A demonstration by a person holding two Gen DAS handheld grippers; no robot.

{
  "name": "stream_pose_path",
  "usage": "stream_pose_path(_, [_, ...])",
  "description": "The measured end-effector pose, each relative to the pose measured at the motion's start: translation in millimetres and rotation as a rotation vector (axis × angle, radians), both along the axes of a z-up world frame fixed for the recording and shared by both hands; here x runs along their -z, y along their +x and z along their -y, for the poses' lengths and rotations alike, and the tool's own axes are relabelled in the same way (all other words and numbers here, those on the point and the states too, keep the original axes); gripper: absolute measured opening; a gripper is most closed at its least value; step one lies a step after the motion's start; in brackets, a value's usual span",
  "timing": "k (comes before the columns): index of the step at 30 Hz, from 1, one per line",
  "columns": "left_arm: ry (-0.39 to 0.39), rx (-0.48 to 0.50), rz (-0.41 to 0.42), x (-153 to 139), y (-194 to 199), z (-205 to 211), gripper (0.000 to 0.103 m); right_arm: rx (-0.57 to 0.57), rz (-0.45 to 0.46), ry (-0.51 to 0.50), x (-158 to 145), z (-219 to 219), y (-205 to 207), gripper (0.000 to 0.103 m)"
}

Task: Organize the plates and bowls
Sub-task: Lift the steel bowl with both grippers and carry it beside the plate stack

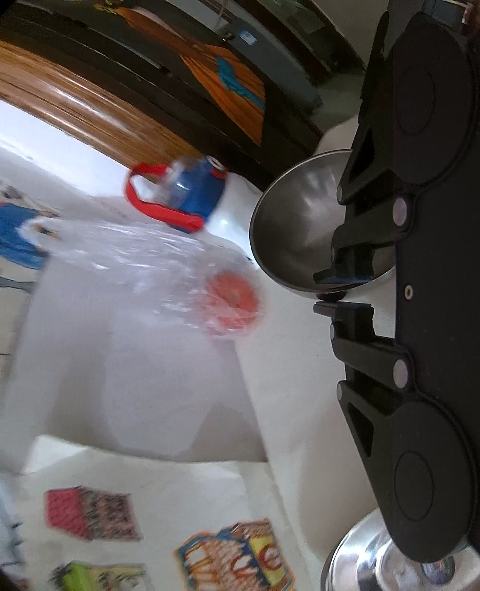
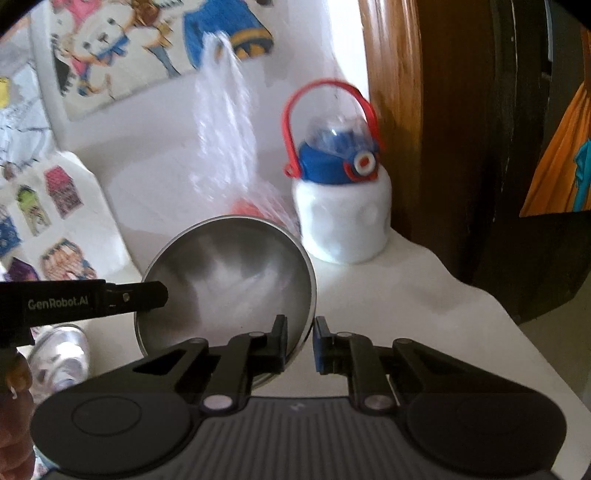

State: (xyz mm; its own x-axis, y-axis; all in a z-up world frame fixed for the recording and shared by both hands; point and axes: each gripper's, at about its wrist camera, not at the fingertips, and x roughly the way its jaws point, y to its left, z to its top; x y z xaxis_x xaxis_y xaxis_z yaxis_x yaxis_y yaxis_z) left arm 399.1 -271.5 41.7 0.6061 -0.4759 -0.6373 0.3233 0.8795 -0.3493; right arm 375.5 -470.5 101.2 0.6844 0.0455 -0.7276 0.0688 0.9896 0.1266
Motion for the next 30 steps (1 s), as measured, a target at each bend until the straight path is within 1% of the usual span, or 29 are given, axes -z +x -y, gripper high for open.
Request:
stream_pose_path(8, [-0.011, -0.005, 0.056, -41, -39, -28, 0.009, -0.029, 0.004, 0.030, -34, -25, -40, 0.016])
stream_pose_path(11, [-0.008, -0.003, 0.057, -51, -60, -42, 0.009, -0.042, 0.001, 0.041, -44, -34, -61, 0.016])
stream_pose_path(16, [-0.008, 0.004, 0.056, -62, -100, -70, 0.009, -0.061, 0.005, 0.023, -60, -57, -100, 0.016])
stream_pose_path(21, [0.006, 0.009, 0.090, -72, -142, -96, 0.009, -0.075, -0.016, 0.047, -63, -78, -137, 0.016])
stream_pose_path(25, [0.009, 0.013, 0.082, -73, -170, -119, 0.010, -0.088, -0.046, 0.067, -60, -93, -163, 0.017])
stream_pose_path(30, [0.039, 0.022, 0.067, -67, -201, -143, 0.010, -0.117, -0.076, 0.054, -49, -113, -187, 0.017])
